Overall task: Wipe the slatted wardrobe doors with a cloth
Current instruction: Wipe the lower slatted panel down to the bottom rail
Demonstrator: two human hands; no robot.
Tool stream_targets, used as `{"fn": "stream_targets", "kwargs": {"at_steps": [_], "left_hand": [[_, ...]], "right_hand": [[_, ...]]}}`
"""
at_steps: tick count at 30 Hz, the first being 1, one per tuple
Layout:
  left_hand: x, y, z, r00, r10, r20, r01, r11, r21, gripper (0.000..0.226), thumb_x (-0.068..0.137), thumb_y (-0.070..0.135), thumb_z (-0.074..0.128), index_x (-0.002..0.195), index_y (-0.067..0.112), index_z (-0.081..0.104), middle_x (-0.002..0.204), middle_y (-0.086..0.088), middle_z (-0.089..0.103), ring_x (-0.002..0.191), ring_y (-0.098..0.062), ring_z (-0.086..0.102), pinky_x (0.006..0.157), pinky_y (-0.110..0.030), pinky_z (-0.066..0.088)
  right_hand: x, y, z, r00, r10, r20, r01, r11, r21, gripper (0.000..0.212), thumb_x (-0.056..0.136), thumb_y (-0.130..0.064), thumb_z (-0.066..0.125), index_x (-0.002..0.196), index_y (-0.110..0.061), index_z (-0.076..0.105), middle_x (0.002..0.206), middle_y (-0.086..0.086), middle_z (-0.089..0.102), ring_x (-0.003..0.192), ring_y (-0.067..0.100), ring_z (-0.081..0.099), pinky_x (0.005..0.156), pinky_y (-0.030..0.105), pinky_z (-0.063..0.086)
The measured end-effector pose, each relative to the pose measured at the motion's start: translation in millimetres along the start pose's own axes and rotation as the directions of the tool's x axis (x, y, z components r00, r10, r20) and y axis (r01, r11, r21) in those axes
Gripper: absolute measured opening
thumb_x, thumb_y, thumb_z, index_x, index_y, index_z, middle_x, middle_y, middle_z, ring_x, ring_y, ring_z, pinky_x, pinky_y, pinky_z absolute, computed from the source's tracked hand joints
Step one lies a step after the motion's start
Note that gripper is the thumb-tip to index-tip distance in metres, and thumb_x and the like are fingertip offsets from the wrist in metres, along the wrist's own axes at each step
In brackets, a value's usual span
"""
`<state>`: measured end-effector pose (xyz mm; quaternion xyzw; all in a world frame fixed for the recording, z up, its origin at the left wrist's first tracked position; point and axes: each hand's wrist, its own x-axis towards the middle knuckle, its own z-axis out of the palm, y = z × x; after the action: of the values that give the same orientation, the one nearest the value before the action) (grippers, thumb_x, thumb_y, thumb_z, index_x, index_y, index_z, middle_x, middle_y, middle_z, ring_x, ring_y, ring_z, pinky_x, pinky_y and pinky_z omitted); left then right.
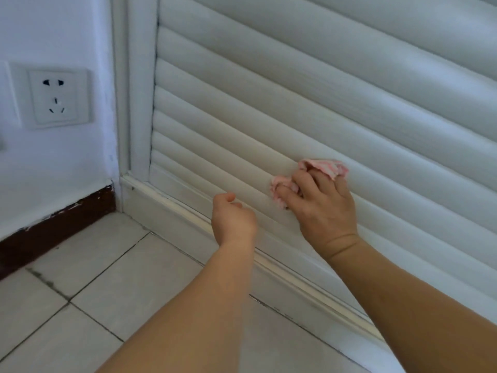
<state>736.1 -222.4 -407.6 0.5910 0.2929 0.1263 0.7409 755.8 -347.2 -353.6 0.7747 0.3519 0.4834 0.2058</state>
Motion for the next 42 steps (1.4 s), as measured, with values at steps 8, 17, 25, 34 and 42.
{"fn": "stream_targets", "kwargs": {"at_steps": [8,17,25,34,42], "left_hand": [[17,0,-12,0.997,-0.071,-0.02,0.066,0.975,-0.211,0.031,0.083,-0.006,0.037,0.103,0.015,0.047,0.093,-0.004,0.059,0.085,-0.021,0.055,0.075,-0.022,0.037],[38,3,-33,0.979,-0.2,-0.035,0.169,0.898,-0.406,0.026,0.088,-0.007,0.032,0.1,0.011,0.048,0.08,0.0,0.053,0.092,-0.022,0.053,0.066,-0.014,0.04],[47,-12,-54,0.979,-0.189,-0.082,0.157,0.942,-0.297,0.031,0.088,-0.007,0.034,0.108,0.012,0.047,0.09,0.0,0.057,0.087,-0.016,0.056,0.059,-0.013,0.039],[47,-23,-55,0.981,-0.17,-0.096,0.139,0.953,-0.27,0.026,0.089,-0.006,0.04,0.107,0.011,0.048,0.079,0.002,0.056,0.088,-0.021,0.057,0.061,-0.016,0.04],[37,-30,-57,0.975,-0.178,-0.131,0.155,0.973,-0.17,0.025,0.088,-0.003,0.038,0.103,0.015,0.048,0.093,-0.001,0.06,0.094,-0.02,0.059,0.079,-0.026,0.038]], "right_hand": [[73,-34,23,0.989,-0.142,0.046,0.141,0.99,0.027,0.03,0.079,-0.01,0.044,0.081,-0.017,0.074,0.096,0.01,0.068,0.089,0.03,0.064,0.074,0.039,0.031],[166,-75,45,0.921,-0.327,0.211,0.326,0.945,0.038,0.034,0.075,-0.015,0.041,0.07,-0.019,0.074,0.087,0.006,0.07,0.092,0.025,0.068,0.073,0.037,0.034],[155,-94,64,0.782,-0.525,0.335,0.535,0.842,0.07,0.048,0.089,-0.017,0.034,0.134,-0.015,0.052,0.142,0.01,0.046,0.134,0.032,0.037,0.111,0.043,0.026],[82,-96,59,0.719,-0.48,0.502,0.481,0.866,0.138,0.062,0.077,-0.017,0.02,0.118,-0.017,0.066,0.121,0.008,0.064,0.117,0.024,0.056,0.103,0.032,0.034],[14,-59,43,0.751,-0.454,0.48,0.481,0.874,0.074,0.045,0.071,-0.02,0.049,0.111,-0.012,0.07,0.108,0.012,0.067,0.102,0.03,0.061,0.095,0.038,0.035]]}}
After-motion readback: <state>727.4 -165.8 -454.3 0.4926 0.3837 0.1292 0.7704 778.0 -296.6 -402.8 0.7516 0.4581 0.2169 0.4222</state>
